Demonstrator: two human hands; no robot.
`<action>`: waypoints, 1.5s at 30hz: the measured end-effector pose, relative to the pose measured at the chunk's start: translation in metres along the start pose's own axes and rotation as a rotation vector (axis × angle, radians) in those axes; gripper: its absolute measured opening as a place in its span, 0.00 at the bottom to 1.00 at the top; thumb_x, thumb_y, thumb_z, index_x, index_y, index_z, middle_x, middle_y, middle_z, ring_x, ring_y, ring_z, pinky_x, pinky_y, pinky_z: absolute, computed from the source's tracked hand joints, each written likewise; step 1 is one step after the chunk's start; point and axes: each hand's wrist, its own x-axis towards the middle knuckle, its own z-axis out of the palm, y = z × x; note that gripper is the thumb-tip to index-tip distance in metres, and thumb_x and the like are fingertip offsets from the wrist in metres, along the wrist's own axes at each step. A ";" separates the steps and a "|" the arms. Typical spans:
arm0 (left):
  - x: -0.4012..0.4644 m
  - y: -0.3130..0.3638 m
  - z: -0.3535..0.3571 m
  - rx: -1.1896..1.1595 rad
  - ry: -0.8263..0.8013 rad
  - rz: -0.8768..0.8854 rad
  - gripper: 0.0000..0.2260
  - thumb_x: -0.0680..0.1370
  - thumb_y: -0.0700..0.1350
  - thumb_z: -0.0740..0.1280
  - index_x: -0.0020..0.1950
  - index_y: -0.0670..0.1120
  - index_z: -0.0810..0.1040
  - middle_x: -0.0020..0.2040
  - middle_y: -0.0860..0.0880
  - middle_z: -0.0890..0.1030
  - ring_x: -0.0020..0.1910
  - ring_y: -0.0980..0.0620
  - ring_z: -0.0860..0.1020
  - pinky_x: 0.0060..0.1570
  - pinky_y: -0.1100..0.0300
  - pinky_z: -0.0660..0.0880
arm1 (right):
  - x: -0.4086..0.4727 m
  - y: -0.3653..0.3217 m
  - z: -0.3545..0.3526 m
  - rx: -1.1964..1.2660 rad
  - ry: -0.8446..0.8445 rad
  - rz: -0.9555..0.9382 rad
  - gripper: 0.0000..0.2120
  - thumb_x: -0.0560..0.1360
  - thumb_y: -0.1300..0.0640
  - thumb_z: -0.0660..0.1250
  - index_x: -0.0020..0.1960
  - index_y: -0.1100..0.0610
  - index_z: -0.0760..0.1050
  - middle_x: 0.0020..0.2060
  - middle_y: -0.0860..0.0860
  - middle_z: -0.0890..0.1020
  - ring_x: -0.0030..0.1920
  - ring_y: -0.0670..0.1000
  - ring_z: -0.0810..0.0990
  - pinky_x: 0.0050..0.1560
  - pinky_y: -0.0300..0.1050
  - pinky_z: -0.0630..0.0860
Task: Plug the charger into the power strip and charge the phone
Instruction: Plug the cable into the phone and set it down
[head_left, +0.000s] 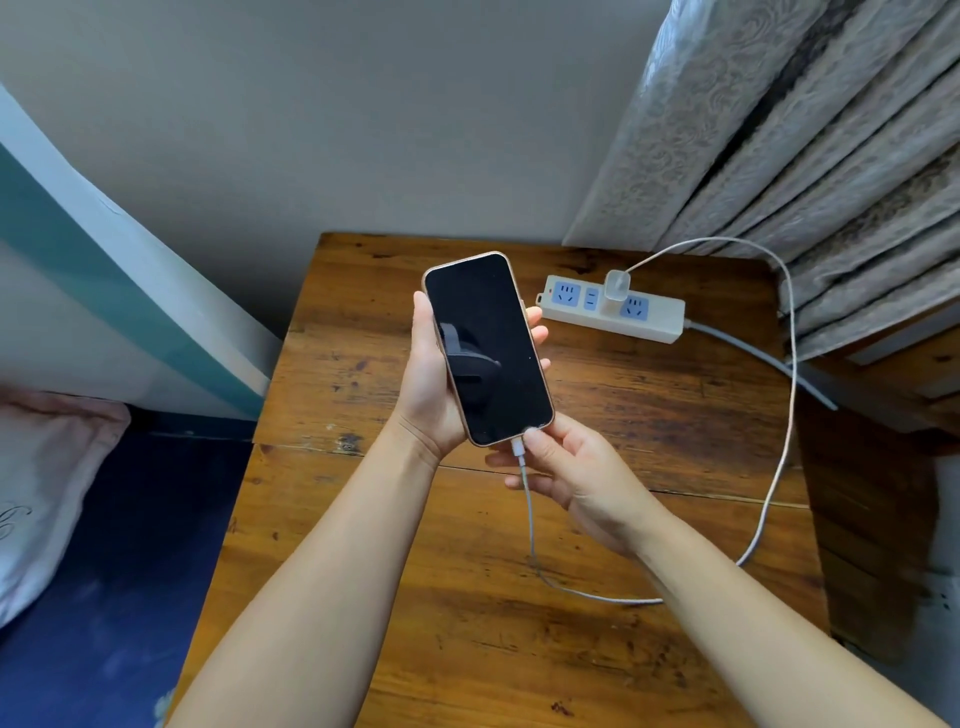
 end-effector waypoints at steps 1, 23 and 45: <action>-0.001 0.001 -0.001 0.004 -0.011 -0.007 0.35 0.72 0.71 0.53 0.62 0.47 0.77 0.62 0.44 0.79 0.60 0.45 0.78 0.56 0.47 0.77 | 0.002 -0.003 -0.004 0.041 -0.007 0.001 0.14 0.80 0.57 0.58 0.63 0.57 0.73 0.55 0.55 0.83 0.56 0.54 0.81 0.50 0.44 0.80; -0.025 0.016 -0.027 0.065 0.127 0.014 0.25 0.79 0.62 0.50 0.65 0.49 0.75 0.60 0.46 0.81 0.60 0.46 0.78 0.53 0.50 0.78 | 0.011 0.005 -0.001 0.237 0.055 0.034 0.17 0.73 0.58 0.64 0.61 0.58 0.77 0.54 0.57 0.84 0.56 0.54 0.82 0.51 0.46 0.80; -0.020 0.029 -0.060 0.094 0.242 0.088 0.15 0.81 0.49 0.55 0.60 0.43 0.76 0.58 0.41 0.80 0.60 0.44 0.77 0.57 0.45 0.76 | 0.033 0.020 0.002 0.237 0.139 0.107 0.13 0.76 0.62 0.62 0.59 0.60 0.78 0.51 0.56 0.85 0.53 0.53 0.83 0.46 0.47 0.83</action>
